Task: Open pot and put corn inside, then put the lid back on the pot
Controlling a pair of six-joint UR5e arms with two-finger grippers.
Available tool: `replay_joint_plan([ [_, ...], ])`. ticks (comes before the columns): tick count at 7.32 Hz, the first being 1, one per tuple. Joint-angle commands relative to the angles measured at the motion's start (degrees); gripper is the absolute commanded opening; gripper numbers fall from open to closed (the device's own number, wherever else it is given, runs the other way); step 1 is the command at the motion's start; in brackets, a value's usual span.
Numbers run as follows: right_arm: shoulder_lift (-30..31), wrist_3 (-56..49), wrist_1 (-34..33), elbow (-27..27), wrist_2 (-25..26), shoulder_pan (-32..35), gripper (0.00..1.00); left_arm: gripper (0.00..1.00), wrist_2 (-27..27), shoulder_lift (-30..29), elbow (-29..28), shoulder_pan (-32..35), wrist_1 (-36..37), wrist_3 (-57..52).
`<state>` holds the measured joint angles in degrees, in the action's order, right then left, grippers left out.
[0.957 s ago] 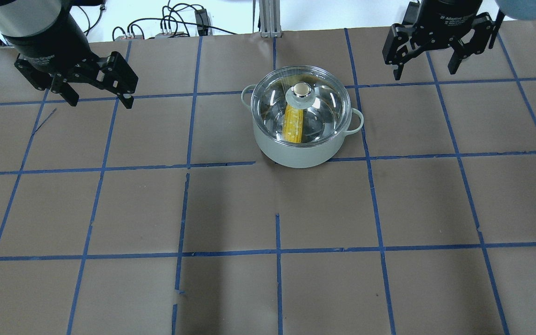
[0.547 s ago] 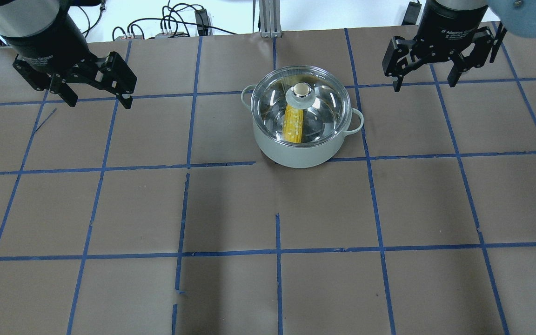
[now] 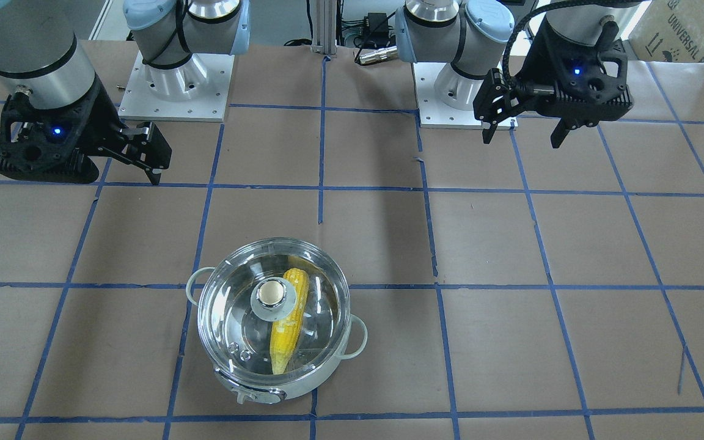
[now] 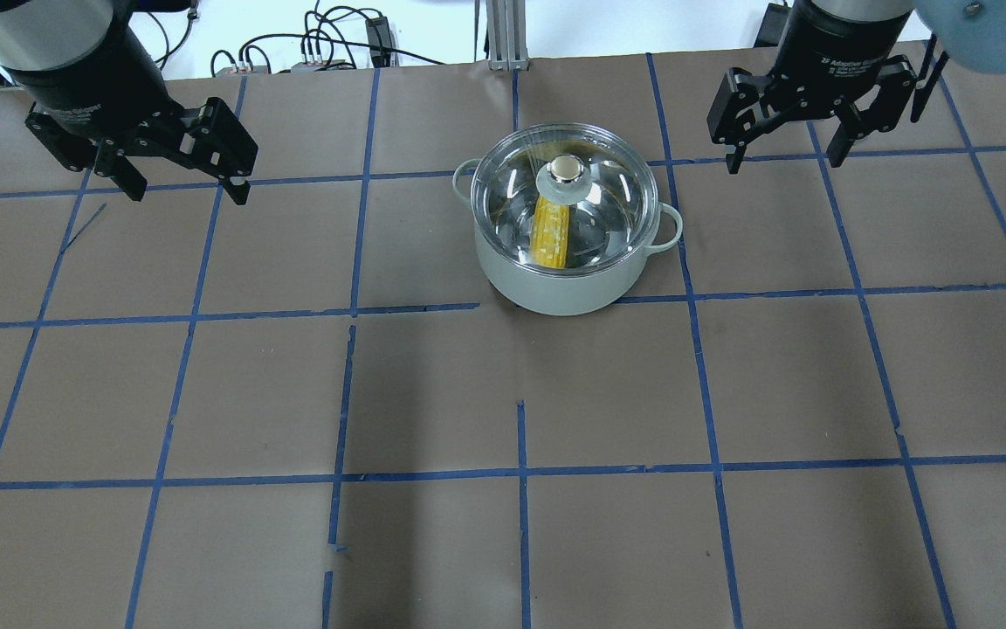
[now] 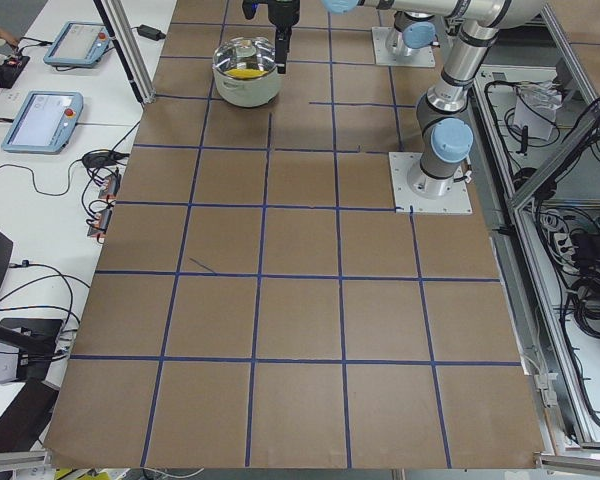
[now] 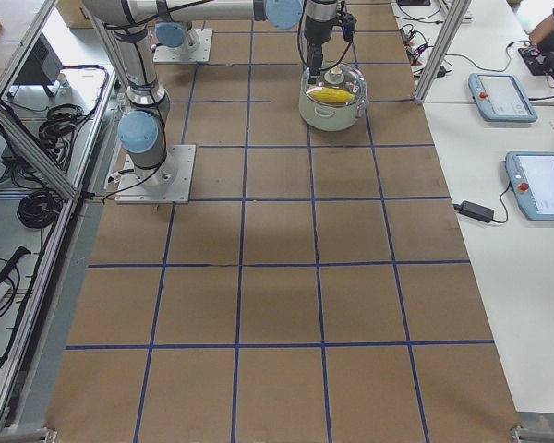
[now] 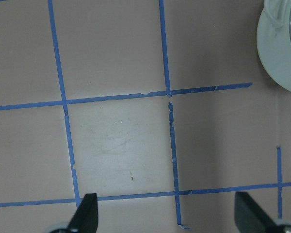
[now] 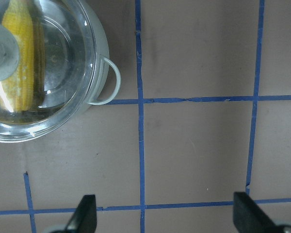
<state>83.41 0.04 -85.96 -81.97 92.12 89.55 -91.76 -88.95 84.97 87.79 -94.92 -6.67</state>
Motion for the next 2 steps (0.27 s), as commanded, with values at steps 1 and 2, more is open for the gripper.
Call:
replay_joint_plan([
  [1, 0.0, 0.0, 0.0, 0.0, -0.1, 0.0, 1.00, 1.00, 0.0, 0.0, 0.0, 0.0, 0.3, 0.2],
  [2, 0.0, 0.0, 0.0, 0.1, 0.0, 0.0, 1.00, 1.00, 0.0, 0.0, 0.0, 0.0, 0.3, 0.1],
])
